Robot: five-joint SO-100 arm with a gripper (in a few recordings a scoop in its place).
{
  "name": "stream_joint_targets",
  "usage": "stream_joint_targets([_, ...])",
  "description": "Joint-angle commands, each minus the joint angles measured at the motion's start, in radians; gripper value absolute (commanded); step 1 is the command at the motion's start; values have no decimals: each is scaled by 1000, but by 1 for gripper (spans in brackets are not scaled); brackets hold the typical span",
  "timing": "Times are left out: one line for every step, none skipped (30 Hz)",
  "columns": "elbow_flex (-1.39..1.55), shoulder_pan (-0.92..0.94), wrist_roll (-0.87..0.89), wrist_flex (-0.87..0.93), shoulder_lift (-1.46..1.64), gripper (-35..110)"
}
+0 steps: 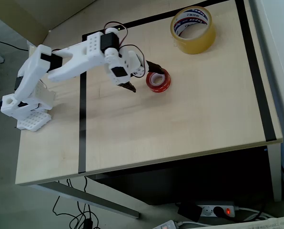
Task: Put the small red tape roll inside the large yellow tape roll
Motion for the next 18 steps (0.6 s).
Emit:
stream_joint_targets([-72, 2, 0, 18, 18, 41])
stream_joint_targets([-74, 2, 0, 18, 12, 40])
stream_joint_targets([-74, 0, 0, 18, 8, 40])
stream_joint_targets([-74, 0, 0, 18, 3, 39])
stream_joint_targets([-74, 0, 3, 18, 2, 39])
stream_joint_targets([-74, 0, 5, 18, 2, 39])
stream_joint_targets([-72, 2, 6, 18, 8, 39])
stream_joint_targets([-66, 5, 9, 18, 26, 39])
stream_joint_targets([-60, 9, 14, 18, 49, 39])
stream_joint_targets([-57, 15, 18, 18, 74, 39])
stream_joint_targets([-54, 21, 21, 18, 101, 39])
stream_joint_targets([-48, 28, 23, 18, 132, 40])
stream_joint_targets([-37, 31, 26, 18, 166, 40])
stream_joint_targets([-26, 34, 28, 18, 196, 40])
stream_joint_targets([-14, 35, 29, 18, 227, 40])
stream_joint_targets([-3, 37, 29, 18, 256, 40])
stream_joint_targets([9, 37, 29, 18, 281, 40])
stream_joint_targets([23, 37, 29, 18, 299, 40])
